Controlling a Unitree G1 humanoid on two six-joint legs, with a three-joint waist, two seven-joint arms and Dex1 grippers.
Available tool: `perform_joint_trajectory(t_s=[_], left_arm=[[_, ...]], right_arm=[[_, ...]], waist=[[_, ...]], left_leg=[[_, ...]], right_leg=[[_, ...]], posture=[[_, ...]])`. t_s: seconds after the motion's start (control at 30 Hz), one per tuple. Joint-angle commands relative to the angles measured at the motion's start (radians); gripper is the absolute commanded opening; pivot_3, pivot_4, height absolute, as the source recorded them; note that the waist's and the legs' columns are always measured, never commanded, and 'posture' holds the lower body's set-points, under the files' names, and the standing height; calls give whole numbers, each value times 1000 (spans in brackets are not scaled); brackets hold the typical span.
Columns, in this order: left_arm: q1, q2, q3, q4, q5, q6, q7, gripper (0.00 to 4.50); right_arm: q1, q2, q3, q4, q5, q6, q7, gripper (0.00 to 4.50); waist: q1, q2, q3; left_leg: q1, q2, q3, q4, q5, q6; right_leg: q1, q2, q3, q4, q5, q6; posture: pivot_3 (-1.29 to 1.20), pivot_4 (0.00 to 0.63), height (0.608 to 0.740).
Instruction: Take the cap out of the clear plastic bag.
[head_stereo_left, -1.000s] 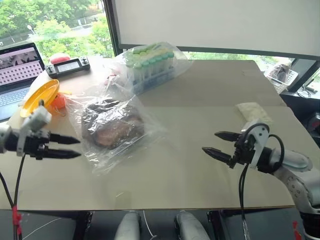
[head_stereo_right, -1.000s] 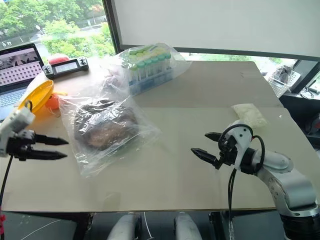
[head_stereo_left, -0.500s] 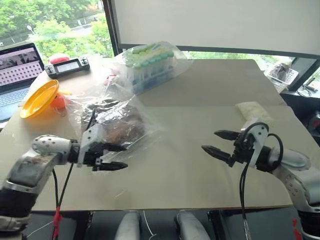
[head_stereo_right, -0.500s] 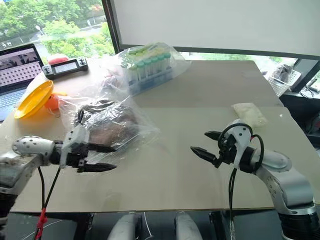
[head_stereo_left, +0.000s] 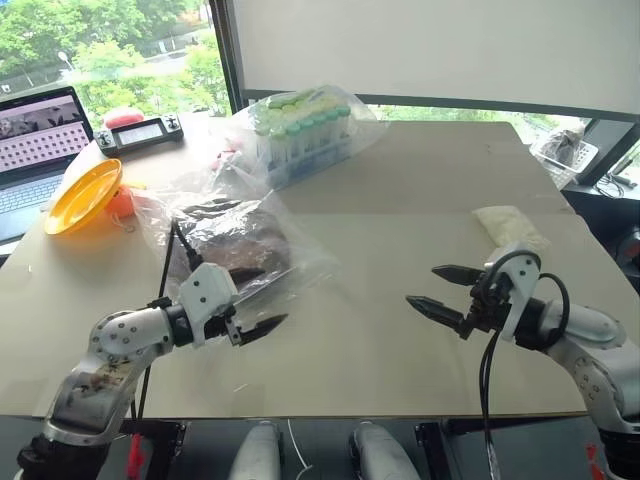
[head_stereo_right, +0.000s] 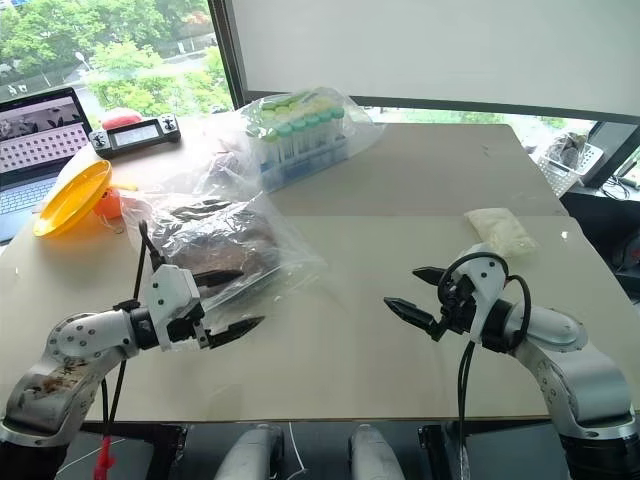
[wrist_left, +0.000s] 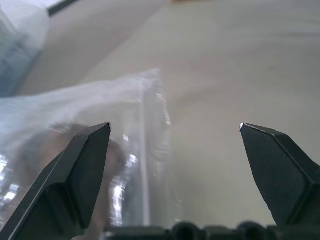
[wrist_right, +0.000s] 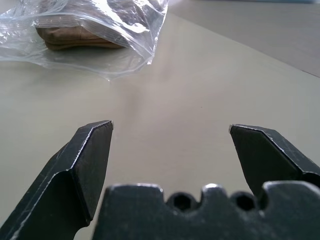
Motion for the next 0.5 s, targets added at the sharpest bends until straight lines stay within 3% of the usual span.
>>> perform_joint_trajectory(t_s=[0.03,0.23,0.5], left_arm=[[7,-18,-3,45,131,-188,66,4435],[53,26,-69,158,295,-261,74,4435],[-58,9,-41,258,355,-207,149,4435]], right_arm=[[-8,-5,-18,-26,2,-13,-1,4500],[-12,-4,-22,-29,5,-11,-7,4500],[-5,5,-23,-40,6,-12,-20,4500]], waist=[[-3,0,0],[-6,0,0],[0,0,0]], left_leg=[[0,0,0,-1,0,0],[0,0,0,-1,0,0],[0,0,0,-1,0,0]], right_leg=[[0,0,0,0,1,-2],[-1,0,0,0,1,-2],[-1,0,0,0,0,1]], posture=[[0,150,740],[0,150,740],[0,150,740]])
